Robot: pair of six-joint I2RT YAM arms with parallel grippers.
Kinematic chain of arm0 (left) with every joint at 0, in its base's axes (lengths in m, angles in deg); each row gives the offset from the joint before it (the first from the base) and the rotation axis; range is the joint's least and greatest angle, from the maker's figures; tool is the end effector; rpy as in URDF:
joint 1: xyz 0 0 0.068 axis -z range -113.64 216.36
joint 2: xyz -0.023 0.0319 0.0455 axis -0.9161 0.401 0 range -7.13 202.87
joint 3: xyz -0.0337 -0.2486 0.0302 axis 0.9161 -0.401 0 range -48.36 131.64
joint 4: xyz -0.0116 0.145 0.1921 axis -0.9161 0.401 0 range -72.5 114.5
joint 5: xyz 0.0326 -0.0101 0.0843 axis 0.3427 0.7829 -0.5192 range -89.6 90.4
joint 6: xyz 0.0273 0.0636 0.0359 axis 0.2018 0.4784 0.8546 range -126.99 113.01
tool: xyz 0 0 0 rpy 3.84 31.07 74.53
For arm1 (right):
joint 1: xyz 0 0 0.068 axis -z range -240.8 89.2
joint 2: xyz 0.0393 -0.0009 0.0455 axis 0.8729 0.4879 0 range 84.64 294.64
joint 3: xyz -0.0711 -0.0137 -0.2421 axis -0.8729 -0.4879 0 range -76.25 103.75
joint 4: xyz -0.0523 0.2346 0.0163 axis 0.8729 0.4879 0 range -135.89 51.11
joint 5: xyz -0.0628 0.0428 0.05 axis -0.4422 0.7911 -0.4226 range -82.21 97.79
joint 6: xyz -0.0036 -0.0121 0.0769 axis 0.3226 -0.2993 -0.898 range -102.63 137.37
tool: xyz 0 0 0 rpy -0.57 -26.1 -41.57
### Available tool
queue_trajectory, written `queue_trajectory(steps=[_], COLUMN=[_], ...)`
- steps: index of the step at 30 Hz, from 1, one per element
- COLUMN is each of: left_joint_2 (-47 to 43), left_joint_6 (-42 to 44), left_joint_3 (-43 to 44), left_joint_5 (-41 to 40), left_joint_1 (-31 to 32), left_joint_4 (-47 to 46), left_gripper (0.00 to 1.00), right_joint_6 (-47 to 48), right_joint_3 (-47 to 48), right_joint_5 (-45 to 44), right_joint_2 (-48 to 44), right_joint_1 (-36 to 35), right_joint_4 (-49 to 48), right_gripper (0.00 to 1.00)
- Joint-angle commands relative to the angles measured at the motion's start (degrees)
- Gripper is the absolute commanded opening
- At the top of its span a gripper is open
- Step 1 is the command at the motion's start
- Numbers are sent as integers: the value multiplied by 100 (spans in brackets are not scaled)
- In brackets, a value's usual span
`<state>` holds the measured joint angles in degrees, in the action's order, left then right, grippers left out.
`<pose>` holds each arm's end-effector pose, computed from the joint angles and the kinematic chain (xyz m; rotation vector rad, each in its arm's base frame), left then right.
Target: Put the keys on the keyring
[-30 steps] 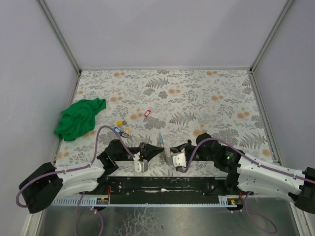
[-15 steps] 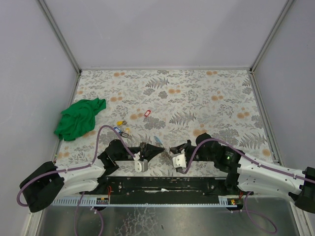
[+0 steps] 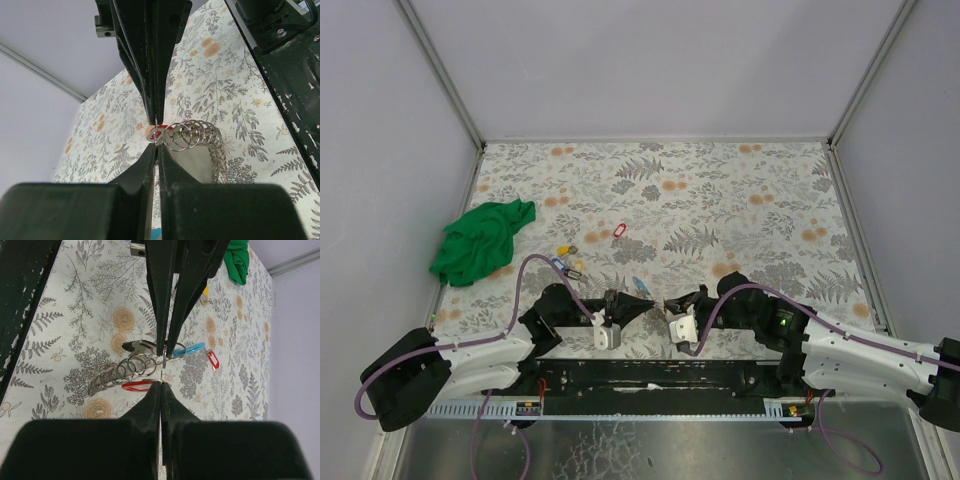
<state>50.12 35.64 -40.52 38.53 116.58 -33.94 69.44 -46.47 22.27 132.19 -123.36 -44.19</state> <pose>0.0998 -0.1843 0.1921 1.4408 0.6377 -0.6132 0.0853 0.2003 0.2359 -1.6990 0.8863 0.3648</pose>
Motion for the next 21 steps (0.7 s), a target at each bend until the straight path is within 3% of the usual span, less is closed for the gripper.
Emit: queue_trajectory(steps=[1, 21], left_joint_2=[39, 12], left_joint_6=[-37, -62], left_joint_3=[139, 103], left_joint_5=[44, -67], left_joint_1=[33, 33], left_joint_4=[-408, -505], left_gripper=[0, 0], right_joint_6=[40, -20], right_joint_3=[197, 265], right_joint_5=[-205, -132], right_joint_2=[-1, 33], right_joint_1=[-89, -122], right_joint_4=[-425, -234], right_gripper=[0, 0])
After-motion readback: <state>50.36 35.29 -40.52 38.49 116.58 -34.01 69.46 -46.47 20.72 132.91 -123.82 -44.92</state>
